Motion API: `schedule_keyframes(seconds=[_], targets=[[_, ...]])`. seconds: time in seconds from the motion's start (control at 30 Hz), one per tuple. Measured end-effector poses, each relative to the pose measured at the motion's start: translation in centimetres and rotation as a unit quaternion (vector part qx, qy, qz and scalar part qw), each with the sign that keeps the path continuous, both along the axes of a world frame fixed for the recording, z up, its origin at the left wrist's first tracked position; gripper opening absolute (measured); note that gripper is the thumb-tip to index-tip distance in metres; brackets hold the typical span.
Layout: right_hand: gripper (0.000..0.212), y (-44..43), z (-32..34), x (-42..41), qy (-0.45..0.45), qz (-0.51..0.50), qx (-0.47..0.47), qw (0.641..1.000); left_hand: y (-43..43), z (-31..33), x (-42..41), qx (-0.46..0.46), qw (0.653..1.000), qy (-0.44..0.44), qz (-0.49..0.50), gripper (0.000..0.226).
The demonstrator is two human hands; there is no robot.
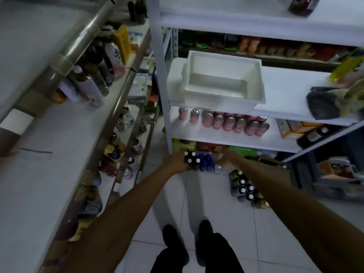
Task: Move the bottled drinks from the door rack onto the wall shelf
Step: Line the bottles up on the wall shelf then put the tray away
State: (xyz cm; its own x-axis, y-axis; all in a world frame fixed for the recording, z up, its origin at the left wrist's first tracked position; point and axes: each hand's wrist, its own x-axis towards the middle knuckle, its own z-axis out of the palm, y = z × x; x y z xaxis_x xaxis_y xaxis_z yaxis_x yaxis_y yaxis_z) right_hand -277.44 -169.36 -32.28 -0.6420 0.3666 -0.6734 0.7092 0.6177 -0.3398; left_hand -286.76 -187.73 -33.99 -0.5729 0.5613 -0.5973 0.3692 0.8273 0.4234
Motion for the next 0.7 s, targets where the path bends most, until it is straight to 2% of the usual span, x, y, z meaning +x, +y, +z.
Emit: schedule_keyframes(seconds=[0.1,0.17,0.23,0.33,0.43,0.53,0.7], targets=[[0.010,1.0,-1.5,0.8,-0.021,-0.035,-0.044,0.998,0.9,-2.6,-0.1,-0.034,0.999,-0.019,0.001,0.053],[0.006,1.9,-3.1,0.7,-0.022,-0.040,-0.048,0.998,1.5,-4.9,-0.2,-0.040,0.998,-0.033,0.024,0.053],[0.013,3.0,-5.4,0.3,-0.025,-0.035,-0.049,0.998,2.0,-7.4,0.1,-0.040,0.997,-0.047,0.052,0.060],[0.012,4.3,-9.4,-0.4,-0.033,-0.019,-0.057,0.998,2.6,-11.8,0.8,-0.049,0.992,-0.079,0.080,0.067],[0.032,5.4,-14.1,-1.0,-0.040,0.008,-0.059,0.997,3.4,-16.5,0.8,-0.073,0.988,-0.097,0.096,0.063],[0.035,6.4,-19.1,-1.6,-0.045,0.026,-0.074,0.996,4.3,-20.8,-0.1,-0.075,0.986,-0.103,0.107,0.057],[0.033,7.9,-27.8,-4.1,-0.063,0.026,-0.048,0.997,6.3,-28.2,-3.2,-0.061,0.990,-0.091,0.094,0.052]])
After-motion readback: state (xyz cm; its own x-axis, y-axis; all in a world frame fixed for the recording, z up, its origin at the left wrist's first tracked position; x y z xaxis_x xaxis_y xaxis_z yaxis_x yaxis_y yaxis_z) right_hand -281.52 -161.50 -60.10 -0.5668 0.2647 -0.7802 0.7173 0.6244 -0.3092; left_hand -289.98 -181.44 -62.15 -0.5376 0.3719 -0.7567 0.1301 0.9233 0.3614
